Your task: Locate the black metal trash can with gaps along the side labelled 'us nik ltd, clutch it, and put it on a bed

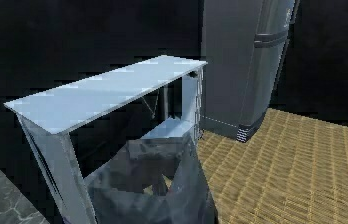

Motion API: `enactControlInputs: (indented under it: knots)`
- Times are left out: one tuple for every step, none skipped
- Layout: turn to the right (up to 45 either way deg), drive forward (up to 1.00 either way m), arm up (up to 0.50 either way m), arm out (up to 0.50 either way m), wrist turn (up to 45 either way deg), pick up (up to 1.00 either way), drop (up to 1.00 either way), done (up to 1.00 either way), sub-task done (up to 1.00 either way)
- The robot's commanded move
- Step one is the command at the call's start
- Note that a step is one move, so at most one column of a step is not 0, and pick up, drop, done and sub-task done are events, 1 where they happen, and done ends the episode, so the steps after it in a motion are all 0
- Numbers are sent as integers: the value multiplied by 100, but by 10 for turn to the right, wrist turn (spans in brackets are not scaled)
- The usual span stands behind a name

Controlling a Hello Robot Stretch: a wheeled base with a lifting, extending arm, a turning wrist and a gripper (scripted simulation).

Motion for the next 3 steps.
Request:
enactControlInputs:
  knots:
    - [420,0,0,0,0,0,0,0,0]
    - [0,100,0,0,0,0,0,0,0]
    - [30,0,0,0,0,0,0,0,0]
